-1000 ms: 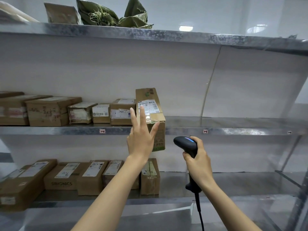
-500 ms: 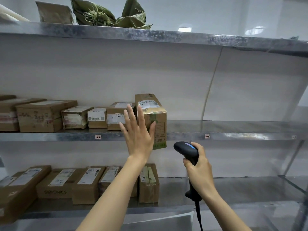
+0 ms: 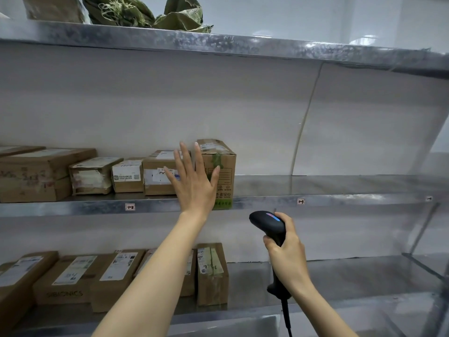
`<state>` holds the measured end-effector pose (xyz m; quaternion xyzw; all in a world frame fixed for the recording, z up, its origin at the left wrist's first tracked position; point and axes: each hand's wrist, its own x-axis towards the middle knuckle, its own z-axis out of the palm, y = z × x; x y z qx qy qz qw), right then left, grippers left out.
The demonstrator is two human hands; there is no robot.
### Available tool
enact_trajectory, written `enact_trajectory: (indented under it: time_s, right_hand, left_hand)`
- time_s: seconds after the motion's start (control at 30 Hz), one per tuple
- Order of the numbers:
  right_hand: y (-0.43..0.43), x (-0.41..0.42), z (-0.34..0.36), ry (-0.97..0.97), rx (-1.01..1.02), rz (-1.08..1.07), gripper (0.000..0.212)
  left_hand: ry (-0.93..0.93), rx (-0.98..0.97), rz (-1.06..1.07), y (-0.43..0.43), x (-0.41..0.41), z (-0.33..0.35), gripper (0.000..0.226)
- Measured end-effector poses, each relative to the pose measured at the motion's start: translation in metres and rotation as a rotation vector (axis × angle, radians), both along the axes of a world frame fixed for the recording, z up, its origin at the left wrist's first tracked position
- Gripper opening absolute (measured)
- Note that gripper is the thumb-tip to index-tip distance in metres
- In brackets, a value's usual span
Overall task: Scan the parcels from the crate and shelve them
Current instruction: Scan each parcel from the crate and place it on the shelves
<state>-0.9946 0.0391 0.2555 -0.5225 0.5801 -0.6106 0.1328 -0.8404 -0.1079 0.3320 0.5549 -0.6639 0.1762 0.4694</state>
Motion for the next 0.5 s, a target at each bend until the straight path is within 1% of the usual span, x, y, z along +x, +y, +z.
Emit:
enact_trajectory:
  time_s: [0.37,0.5]
  right_hand:
    - [-0.002,0.007,0.001,0.008,0.003,0.014,0.050]
    - [0.003,0.010,0.002,0.005,-0.005,0.027,0.049]
  left_hand:
    - [-0.010,-0.007,-0.020,0.002,0.007,-0.006,0.080]
    - [-0.014,-0.006,-0.038,0.012,0.014,-0.007,0.078]
